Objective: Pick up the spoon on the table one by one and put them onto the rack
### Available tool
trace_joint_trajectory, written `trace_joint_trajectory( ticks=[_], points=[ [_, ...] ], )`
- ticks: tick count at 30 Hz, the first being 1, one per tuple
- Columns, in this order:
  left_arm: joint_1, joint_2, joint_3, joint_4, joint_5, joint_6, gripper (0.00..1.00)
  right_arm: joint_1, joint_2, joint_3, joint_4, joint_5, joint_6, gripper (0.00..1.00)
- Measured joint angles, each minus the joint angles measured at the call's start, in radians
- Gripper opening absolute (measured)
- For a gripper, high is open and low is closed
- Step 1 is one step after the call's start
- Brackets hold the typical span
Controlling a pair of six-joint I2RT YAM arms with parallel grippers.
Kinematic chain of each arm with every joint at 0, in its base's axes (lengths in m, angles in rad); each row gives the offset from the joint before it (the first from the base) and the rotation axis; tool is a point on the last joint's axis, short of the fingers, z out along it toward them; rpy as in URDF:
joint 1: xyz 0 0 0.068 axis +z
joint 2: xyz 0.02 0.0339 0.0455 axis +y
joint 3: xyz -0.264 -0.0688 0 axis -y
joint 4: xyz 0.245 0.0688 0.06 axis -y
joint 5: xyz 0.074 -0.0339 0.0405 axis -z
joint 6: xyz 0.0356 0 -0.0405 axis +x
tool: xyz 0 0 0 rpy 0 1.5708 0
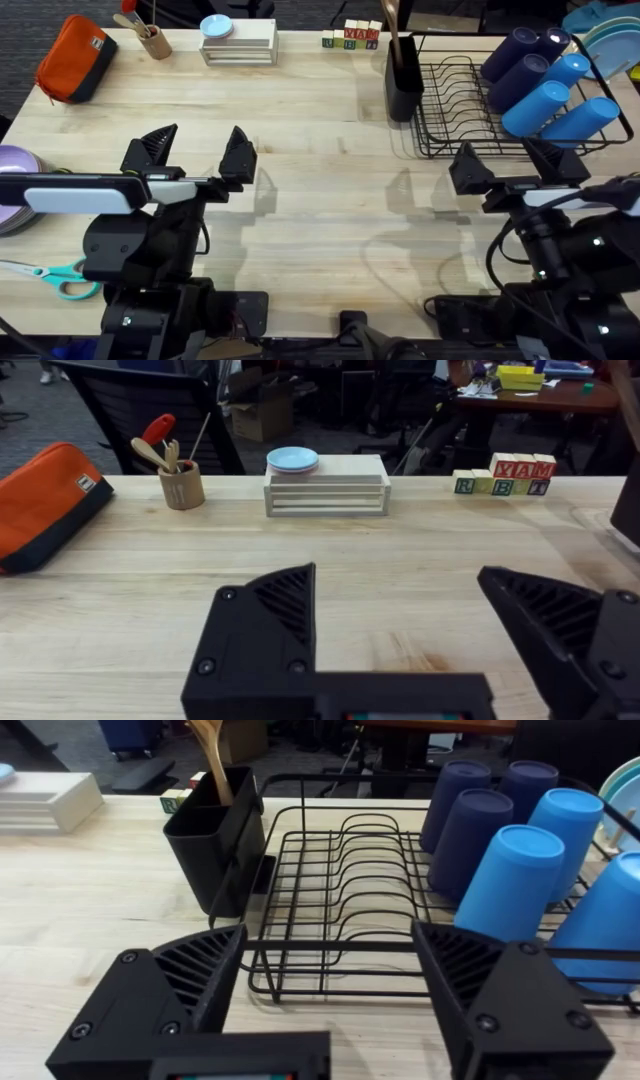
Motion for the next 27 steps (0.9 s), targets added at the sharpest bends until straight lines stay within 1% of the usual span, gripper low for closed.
trace_joint_trajectory(
  ticks=[18,21,23,24,27],
  points=[
    [0.0,0.0,0.0,0.002,0.001,0.0,0.993,0.0,0.0,0.0,-0.005,-0.001,0.001,0.994],
    [0.0,0.0,0.005,-0.014,0.013,0.0,0.993,0.0,0.0,0.005,-0.015,-0.005,0.001,0.994],
    [0.0,0.0,0.032,-0.077,0.023,-0.002,0.993,0.0,0.0,0.029,-0.062,-0.01,0.0,0.994],
    [0.0,0.007,0.122,-0.203,0.031,-0.005,0.993,0.0,0.005,0.104,-0.199,-0.014,0.0,0.994],
    [0.0,0.051,0.254,-0.308,0.031,-0.006,0.993,0.0,0.036,0.22,-0.316,-0.016,-0.006,0.994]
  ],
)
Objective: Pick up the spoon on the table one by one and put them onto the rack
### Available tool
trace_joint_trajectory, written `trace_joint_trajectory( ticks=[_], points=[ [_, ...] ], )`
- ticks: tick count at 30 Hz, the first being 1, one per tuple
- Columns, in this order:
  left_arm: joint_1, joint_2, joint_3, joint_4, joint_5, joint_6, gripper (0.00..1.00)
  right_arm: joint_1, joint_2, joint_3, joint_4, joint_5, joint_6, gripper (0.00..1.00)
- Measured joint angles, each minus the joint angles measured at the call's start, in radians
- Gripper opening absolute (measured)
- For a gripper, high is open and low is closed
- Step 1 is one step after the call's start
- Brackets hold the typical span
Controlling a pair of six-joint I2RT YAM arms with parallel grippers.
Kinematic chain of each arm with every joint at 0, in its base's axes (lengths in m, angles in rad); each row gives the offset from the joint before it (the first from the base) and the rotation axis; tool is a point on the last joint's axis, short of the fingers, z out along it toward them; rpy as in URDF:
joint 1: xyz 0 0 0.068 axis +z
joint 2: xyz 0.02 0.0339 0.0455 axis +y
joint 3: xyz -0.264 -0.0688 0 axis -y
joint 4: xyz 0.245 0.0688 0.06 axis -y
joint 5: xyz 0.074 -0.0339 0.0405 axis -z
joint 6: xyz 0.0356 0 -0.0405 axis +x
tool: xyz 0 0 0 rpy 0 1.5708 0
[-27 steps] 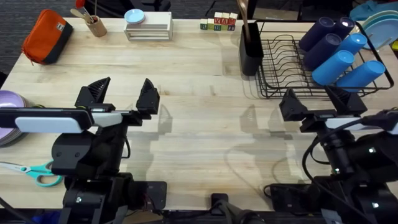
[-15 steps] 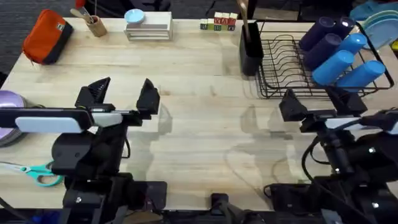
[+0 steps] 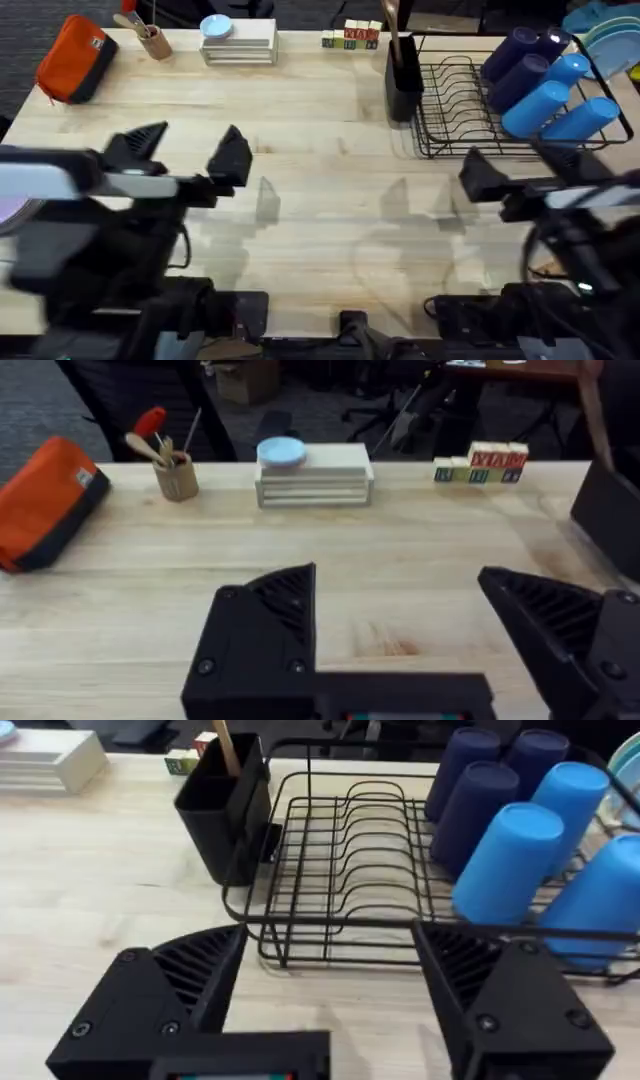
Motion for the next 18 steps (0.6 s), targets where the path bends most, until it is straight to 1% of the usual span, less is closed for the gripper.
trace_joint_trajectory(
  ticks=[3,6,11,14,18],
  points=[
    [0.0,0.083,0.137,-0.078,0.0,0.0,0.993,0.0,0.058,0.144,-0.089,0.001,-0.019,0.994],
    [0.0,0.2,0.273,-0.145,0.0,0.0,0.993,0.0,0.144,0.288,-0.151,0.004,-0.031,0.994],
    [0.0,0.427,0.51,-0.231,0.003,0.0,0.993,0.0,0.343,0.517,-0.247,0.005,-0.044,0.994],
    [0.0,0.556,0.66,-0.304,0.003,0.0,0.993,0.0,0.481,0.656,-0.305,0.005,-0.047,0.994],
    [0.0,0.685,0.824,-0.401,0.003,0.0,0.993,0.0,0.632,0.826,-0.378,0.005,-0.05,0.994]
  ],
)
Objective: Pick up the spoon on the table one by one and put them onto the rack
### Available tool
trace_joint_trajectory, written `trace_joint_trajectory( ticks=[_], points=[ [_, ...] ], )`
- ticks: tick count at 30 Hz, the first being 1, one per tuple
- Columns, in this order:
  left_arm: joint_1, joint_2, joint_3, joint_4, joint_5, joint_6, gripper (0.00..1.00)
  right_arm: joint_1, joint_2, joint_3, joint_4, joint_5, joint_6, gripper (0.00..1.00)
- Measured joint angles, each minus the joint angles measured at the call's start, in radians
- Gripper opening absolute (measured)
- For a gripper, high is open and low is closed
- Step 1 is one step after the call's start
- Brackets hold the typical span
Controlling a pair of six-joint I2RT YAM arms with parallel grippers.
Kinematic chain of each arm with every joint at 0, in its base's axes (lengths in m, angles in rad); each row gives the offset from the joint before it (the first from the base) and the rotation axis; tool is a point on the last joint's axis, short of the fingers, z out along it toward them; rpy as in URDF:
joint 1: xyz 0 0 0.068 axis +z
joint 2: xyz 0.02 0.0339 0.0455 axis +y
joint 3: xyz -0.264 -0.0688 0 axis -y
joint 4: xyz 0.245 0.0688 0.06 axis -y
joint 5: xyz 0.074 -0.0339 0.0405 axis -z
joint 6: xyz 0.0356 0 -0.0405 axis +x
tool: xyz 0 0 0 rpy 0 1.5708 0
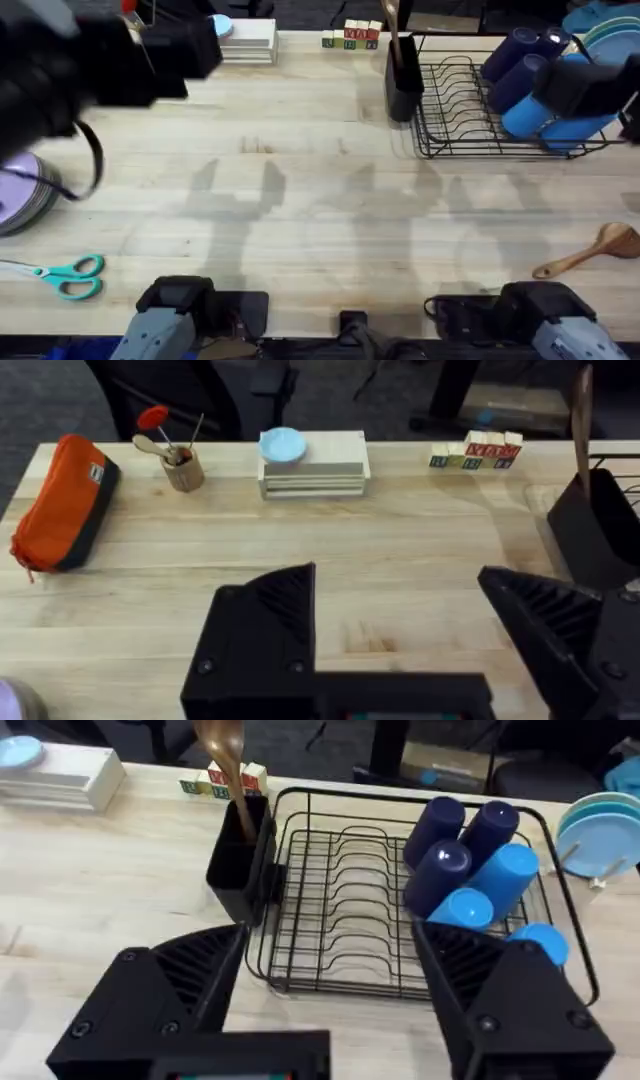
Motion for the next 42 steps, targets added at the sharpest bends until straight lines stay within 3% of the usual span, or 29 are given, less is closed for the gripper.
trace_joint_trajectory(
  ticks=[5,9,21,27,31,32,36,37,42],
  points=[
    [0.0,0.139,0.194,-0.156,0.0,0.0,0.993,0.0,0.135,0.169,-0.082,0.0,0.0,0.994],
    [0.0,0.241,0.325,-0.257,0.0,0.0,0.993,0.0,0.214,0.238,-0.106,0.0,0.0,0.994],
    [0.0,0.279,0.335,-0.284,0.0,0.0,0.993,0.0,0.223,0.238,-0.172,-0.031,0.013,0.994],
    [0.0,0.279,0.335,-0.284,0.0,0.0,0.993,-0.029,0.223,0.238,-0.241,0.069,0.139,0.994],
    [0.0,0.279,0.335,-0.284,0.0,0.0,0.993,-0.079,0.223,0.238,-0.316,0.144,0.237,0.994],
    [0.0,0.279,0.335,-0.284,0.0,0.0,0.993,-0.132,0.223,0.238,-0.369,0.182,0.323,0.994],
    [0.0,0.279,0.335,-0.284,0.0,0.0,0.995,-0.216,0.223,0.238,-0.425,0.206,0.409,0.994],
    [0.0,0.279,0.335,-0.284,0.0,0.0,0.994,-0.286,0.223,0.238,-0.457,0.216,0.444,0.994],
    [0.0,0.279,0.335,-0.284,0.0,0.0,0.993,-0.39,0.223,0.238,-0.508,0.22,0.47,0.994]
  ],
)
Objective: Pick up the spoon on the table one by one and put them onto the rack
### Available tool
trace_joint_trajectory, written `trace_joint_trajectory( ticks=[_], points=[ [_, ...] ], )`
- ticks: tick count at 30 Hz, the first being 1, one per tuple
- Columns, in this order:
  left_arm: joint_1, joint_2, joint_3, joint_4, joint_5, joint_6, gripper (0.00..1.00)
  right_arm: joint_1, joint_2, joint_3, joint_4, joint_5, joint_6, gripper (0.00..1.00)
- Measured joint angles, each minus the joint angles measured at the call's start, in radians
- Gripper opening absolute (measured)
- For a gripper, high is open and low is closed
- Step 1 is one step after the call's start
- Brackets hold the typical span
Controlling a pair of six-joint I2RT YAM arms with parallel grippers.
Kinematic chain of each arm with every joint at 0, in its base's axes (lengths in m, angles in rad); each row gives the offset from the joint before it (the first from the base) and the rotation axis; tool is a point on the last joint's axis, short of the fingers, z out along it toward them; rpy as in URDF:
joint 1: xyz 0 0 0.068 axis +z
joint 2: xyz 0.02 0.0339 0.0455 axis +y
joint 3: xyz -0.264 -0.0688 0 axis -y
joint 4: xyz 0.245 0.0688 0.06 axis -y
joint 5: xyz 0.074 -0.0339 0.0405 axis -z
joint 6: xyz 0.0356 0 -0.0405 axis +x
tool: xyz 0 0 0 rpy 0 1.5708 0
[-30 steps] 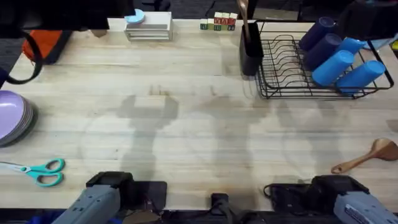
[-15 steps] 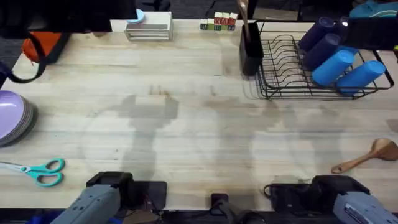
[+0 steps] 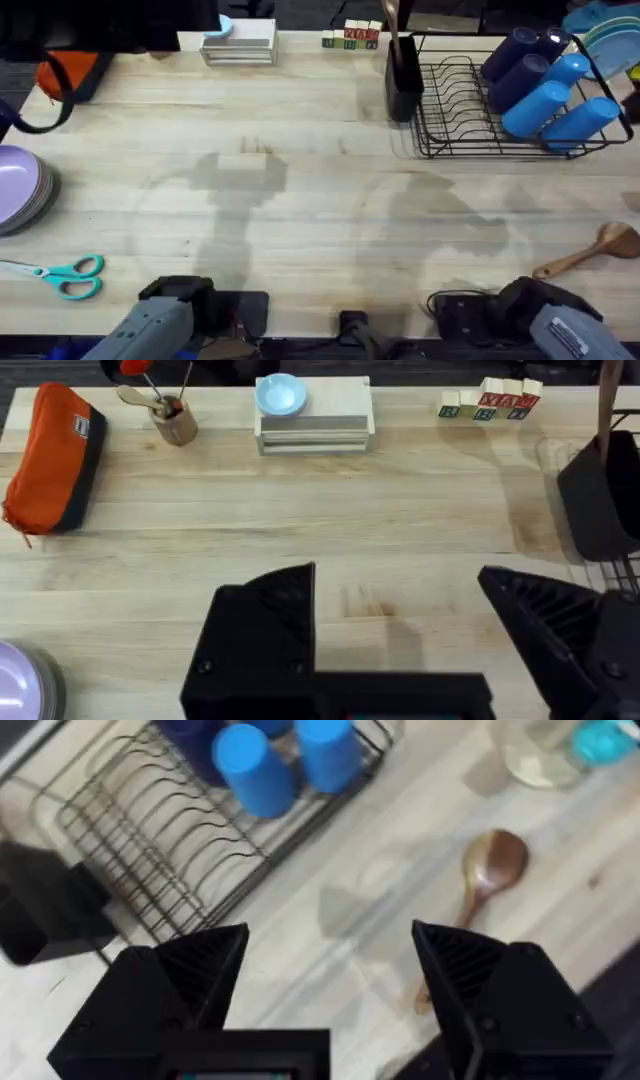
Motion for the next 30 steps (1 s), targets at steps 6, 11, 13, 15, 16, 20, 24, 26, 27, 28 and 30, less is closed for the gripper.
trace_joint_trajectory(
  ticks=[6,11,13,15,16,20,24,26,27,28,30],
  points=[
    [0.0,0.0,0.0,0.0,0.0,0.0,0.993,-0.109,0.0,0.0,-0.046,0.001,0.006,0.994],
    [0.0,0.0,0.0,0.0,0.0,0.0,0.993,-0.194,0.0,0.0,-0.049,0.002,0.006,0.994],
    [0.0,0.0,0.0,0.0,0.0,0.0,0.993,-0.21,0.0,0.0,-0.049,0.002,0.006,0.994],
    [0.0,0.0,0.0,0.0,0.0,0.0,0.993,-0.213,0.0,0.0,-0.045,0.002,0.006,0.994],
    [0.0,0.0,0.0,0.001,0.0,0.0,0.993,-0.213,0.0,0.0,-0.043,0.002,0.006,0.994],
    [0.0,0.0,0.0,0.001,0.0,0.0,0.993,-0.213,0.0,0.0,-0.055,0.002,0.006,0.994],
    [0.0,0.0,0.0,0.001,0.0,0.0,0.994,-0.213,0.0,0.0,-0.063,0.06,0.007,0.994],
    [0.0,0.0,0.0,0.001,0.0,0.0,0.994,-0.213,0.0,0.0,-0.082,0.116,0.009,0.994],
    [0.0,0.0,0.0,0.001,0.0,0.0,0.994,-0.213,0.0,0.0,-0.09,0.139,0.016,0.994],
    [0.0,0.0,0.0,0.001,0.0,0.0,0.994,-0.213,0.0,0.0,-0.093,0.157,0.025,0.994],
    [0.0,0.0,0.0,0.001,0.0,0.0,0.994,-0.213,0.0,0.0,-0.095,0.183,0.047,0.994]
  ],
)
